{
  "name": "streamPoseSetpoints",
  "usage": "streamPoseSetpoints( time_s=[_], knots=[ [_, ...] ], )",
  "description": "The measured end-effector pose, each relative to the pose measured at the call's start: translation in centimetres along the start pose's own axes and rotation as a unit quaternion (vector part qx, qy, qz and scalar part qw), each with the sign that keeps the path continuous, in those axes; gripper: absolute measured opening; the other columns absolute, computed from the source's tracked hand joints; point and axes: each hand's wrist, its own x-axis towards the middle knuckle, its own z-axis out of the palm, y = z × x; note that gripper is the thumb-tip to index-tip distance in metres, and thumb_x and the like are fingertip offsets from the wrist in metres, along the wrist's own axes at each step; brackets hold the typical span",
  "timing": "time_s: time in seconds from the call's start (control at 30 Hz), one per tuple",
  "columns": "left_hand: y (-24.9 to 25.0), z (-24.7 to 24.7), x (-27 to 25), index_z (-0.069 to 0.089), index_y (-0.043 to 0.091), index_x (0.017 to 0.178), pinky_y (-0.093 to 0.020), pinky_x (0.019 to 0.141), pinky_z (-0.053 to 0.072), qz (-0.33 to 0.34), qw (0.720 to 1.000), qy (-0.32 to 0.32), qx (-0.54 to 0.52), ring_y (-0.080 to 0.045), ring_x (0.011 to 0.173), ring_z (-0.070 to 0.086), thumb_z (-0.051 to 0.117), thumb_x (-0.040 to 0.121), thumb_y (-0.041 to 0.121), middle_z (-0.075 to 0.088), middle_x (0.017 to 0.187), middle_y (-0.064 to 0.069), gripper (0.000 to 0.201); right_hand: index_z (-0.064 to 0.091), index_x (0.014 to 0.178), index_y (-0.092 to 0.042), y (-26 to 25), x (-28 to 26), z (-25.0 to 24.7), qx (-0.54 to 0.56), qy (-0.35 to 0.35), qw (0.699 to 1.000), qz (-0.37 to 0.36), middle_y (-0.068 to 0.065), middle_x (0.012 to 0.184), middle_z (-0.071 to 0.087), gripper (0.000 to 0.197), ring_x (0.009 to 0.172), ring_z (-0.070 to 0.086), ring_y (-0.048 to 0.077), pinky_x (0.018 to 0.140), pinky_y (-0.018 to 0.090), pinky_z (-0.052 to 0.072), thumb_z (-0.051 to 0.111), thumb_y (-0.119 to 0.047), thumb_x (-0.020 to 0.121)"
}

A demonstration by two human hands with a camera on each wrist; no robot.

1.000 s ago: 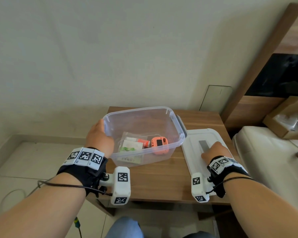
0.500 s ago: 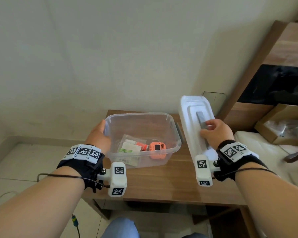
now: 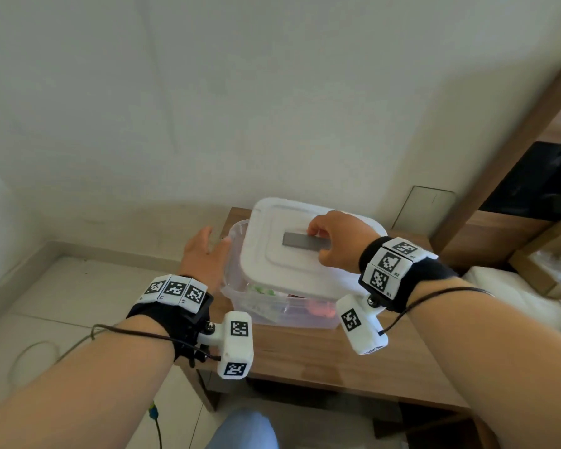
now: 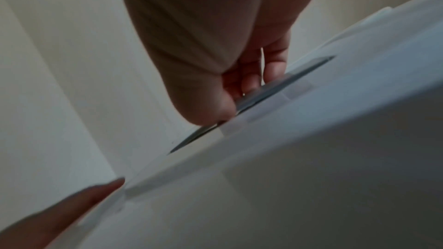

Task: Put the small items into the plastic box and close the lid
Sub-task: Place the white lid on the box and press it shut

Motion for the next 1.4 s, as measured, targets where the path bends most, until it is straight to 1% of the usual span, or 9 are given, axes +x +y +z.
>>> streamPoseSetpoints(
  time_s=[0.07,0.13,0.3,0.43,0.57,0.7,1.0,1.2,1.4],
  knots=[
    [-0.2,-0.1,-0.1,0.023,0.019,0.149,-0.046,0.111,0.03,-0.022,1.0,-0.008,-0.018,-0.031,0.141,0.034,0.04,0.084,0.055,0.027,0.158,-0.009,0.077,0.057,0.117,-0.023,-1.0,0.7,0.5,-0.013,-0.023,1.0,-0.012,-0.001,0.113,0.055,0.039,0.103,0.055,0.02,0.077,0.025,0.036,0.059,-0.018,0.079],
    [-0.4,-0.1,-0.4,0.021,0.018,0.15,-0.045,0.111,0.033,-0.034,0.998,-0.024,-0.043,-0.031,0.139,0.037,0.044,0.08,0.059,0.03,0.157,-0.009,0.084,0.056,0.119,-0.022,-1.6,1.1,0.9,-0.031,-0.042,0.998,-0.017,0.001,0.117,0.055,0.039,0.106,0.055,0.022,0.079,0.026,0.037,0.058,-0.018,0.08],
    [-1.5,0.3,-0.8,0.014,0.016,0.152,-0.043,0.112,0.034,-0.037,0.996,-0.062,-0.046,-0.033,0.136,0.042,0.056,0.084,0.051,0.033,0.155,-0.013,0.087,0.056,0.121,-0.021,-2.3,1.5,1.3,-0.052,-0.064,0.996,-0.024,0.004,0.121,0.055,0.039,0.108,0.054,0.024,0.079,0.026,0.037,0.057,-0.017,0.082],
    [-1.7,0.4,-0.9,0.02,0.017,0.15,-0.037,0.105,0.038,-0.031,0.995,-0.065,-0.071,-0.03,0.13,0.048,0.061,0.084,0.039,0.043,0.15,-0.01,0.081,0.058,0.123,-0.023,-2.4,1.8,1.7,-0.037,-0.063,0.997,-0.025,0.004,0.121,0.057,0.04,0.096,0.051,0.02,0.077,0.025,0.034,0.055,-0.016,0.084],
    [-1.6,0.5,-1.2,0.029,0.018,0.147,-0.035,0.1,0.041,-0.026,0.994,-0.052,-0.096,-0.03,0.124,0.052,0.06,0.085,0.031,0.049,0.145,-0.009,0.071,0.055,0.129,-0.029,-2.5,1.7,2.3,-0.025,-0.066,0.997,-0.027,0.003,0.126,0.052,0.045,0.114,0.051,0.023,0.088,0.028,0.039,0.049,-0.014,0.087],
    [-1.4,0.6,-1.6,0.033,0.019,0.145,-0.031,0.093,0.041,-0.012,0.994,-0.035,-0.105,-0.028,0.121,0.054,0.06,0.086,0.023,0.052,0.141,-0.008,0.066,0.056,0.129,-0.029,-2.3,1.6,2.8,-0.006,-0.055,0.998,-0.032,0.003,0.126,0.052,0.047,0.117,0.05,0.024,0.094,0.031,0.04,0.047,-0.011,0.087],
    [-1.4,0.8,-1.8,0.03,0.025,0.149,-0.039,0.108,0.042,-0.01,0.996,-0.026,-0.089,-0.027,0.127,0.051,0.057,0.086,0.019,0.048,0.147,-0.003,0.069,0.048,0.136,-0.032,-1.9,0.5,4.1,0.017,-0.045,0.998,-0.028,0.001,0.129,0.048,0.044,0.119,0.042,0.023,0.102,0.037,0.037,0.047,-0.029,0.092],
    [-1.1,0.8,-1.7,0.027,0.022,0.15,-0.032,0.108,0.036,0.012,0.999,-0.032,-0.018,-0.026,0.134,0.046,0.052,0.09,0.019,0.041,0.153,-0.004,0.065,0.048,0.136,-0.033,-1.9,0.6,4.3,0.024,-0.042,0.999,-0.024,0.0,0.129,0.048,0.044,0.12,0.041,0.023,0.103,0.038,0.037,0.047,-0.03,0.092],
    [-0.8,1.0,-1.4,0.04,0.018,0.145,-0.03,0.113,0.029,0.065,0.996,-0.031,0.049,-0.024,0.138,0.039,0.048,0.091,0.014,0.037,0.153,-0.006,0.055,0.048,0.136,-0.033,-1.9,0.7,4.5,0.021,-0.04,0.999,-0.017,-0.001,0.129,0.048,0.044,0.121,0.041,0.022,0.103,0.039,0.037,0.046,-0.03,0.092]
  ],
)
